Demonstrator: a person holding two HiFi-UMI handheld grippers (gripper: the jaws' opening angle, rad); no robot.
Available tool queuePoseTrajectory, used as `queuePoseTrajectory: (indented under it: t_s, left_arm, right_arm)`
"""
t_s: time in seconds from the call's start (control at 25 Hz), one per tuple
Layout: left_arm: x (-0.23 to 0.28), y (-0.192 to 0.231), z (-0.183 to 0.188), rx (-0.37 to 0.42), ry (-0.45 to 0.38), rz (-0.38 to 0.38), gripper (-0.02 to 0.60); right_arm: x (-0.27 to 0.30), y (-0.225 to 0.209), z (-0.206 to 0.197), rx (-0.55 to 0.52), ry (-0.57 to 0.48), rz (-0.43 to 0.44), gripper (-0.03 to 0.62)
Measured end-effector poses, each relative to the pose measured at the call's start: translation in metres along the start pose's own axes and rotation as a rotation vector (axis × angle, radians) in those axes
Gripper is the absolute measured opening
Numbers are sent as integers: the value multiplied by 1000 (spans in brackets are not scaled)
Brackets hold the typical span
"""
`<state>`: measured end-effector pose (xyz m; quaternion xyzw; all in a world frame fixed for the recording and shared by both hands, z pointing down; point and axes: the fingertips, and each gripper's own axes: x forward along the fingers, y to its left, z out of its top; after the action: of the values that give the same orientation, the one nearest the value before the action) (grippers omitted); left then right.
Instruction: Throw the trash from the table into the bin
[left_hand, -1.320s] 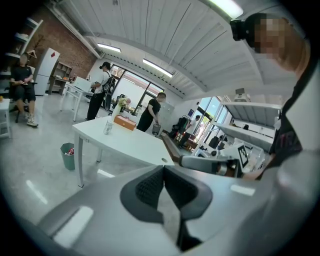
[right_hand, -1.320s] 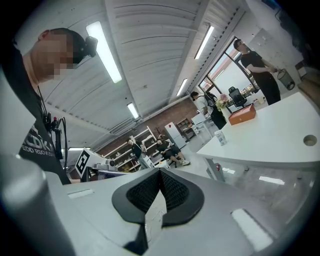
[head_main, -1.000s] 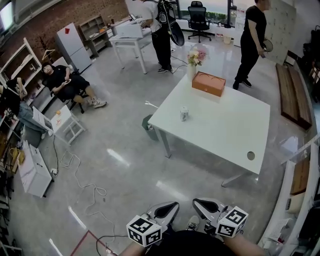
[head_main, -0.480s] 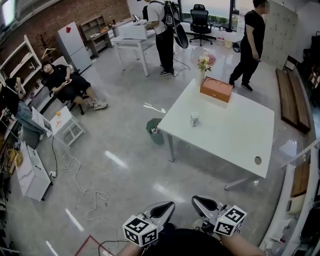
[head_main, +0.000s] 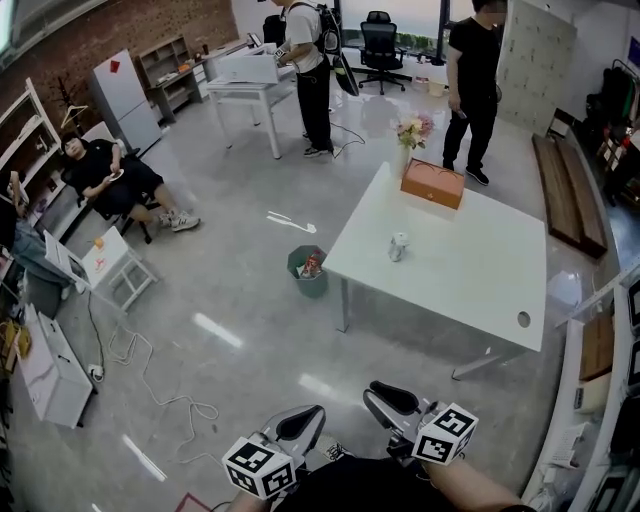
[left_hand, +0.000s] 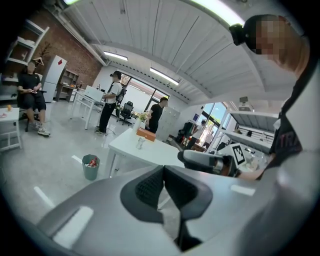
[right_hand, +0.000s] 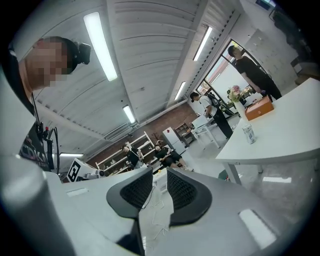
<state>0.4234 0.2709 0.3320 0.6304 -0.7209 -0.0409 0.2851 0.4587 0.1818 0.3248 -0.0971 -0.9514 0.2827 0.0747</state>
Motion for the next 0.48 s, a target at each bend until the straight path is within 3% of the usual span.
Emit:
queuePoseTrajectory:
  t_s: [0.48]
  left_arm:
    - [-14,62,15,-68,-31,12,6]
  right_arm:
    - [60,-11,7,-16,28,-46,98]
